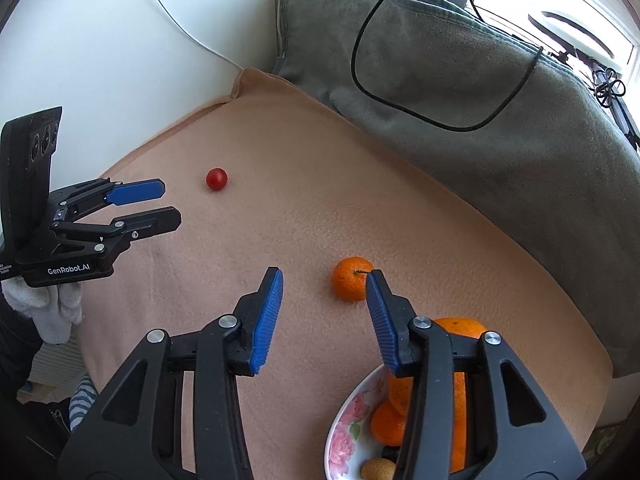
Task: Organize fruits
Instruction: 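Close the right gripper on the small tangerine while the left closes on the red cherry tomato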
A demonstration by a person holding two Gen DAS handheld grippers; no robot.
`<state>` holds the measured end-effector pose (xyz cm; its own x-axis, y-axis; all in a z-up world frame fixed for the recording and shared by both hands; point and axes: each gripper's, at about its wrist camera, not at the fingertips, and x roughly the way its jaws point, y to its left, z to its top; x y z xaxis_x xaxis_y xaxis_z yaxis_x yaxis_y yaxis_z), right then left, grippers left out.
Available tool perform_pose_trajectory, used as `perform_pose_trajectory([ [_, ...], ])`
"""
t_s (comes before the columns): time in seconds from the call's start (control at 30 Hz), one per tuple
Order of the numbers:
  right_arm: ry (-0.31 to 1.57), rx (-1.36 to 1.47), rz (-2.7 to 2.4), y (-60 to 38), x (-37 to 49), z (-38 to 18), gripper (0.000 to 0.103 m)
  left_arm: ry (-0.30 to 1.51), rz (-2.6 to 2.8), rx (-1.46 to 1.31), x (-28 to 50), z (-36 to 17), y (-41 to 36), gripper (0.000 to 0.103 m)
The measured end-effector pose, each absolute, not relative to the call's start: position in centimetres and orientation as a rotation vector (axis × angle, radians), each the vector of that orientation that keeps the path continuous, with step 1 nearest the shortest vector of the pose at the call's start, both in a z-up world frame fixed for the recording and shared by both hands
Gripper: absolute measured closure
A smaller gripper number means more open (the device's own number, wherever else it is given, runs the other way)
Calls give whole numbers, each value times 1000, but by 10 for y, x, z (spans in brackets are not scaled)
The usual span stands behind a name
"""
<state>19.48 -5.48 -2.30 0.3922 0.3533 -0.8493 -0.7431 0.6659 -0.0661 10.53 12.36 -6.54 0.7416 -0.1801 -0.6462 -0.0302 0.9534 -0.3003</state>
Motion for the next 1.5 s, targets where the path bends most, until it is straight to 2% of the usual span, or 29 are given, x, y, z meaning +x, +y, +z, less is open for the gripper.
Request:
perform_pose_trajectory([
  [0.17, 975, -563, 723, -40, 208, -36, 58, 742, -69, -303, 117, -71, 136, 49],
  [0.53, 1062, -663, 668, -24, 232, -70, 58, 774, -57, -297, 140, -85, 148, 50],
  [1.0, 1113, -691, 626, -18, 249, -88, 58, 825, -55, -282, 164, -99, 151, 52],
  [1.37, 1137, -690, 639, -19, 256, -98, 58, 846, -44, -303, 170, -105, 158, 64],
  [1.43, 1138, -680, 640, -21, 256, -99, 64, 846, -36, -299, 169, -105, 157, 68],
  [1.5, 1138, -669, 639, -23, 255, -99, 64, 848, -31, -298, 168, -105, 156, 72],
])
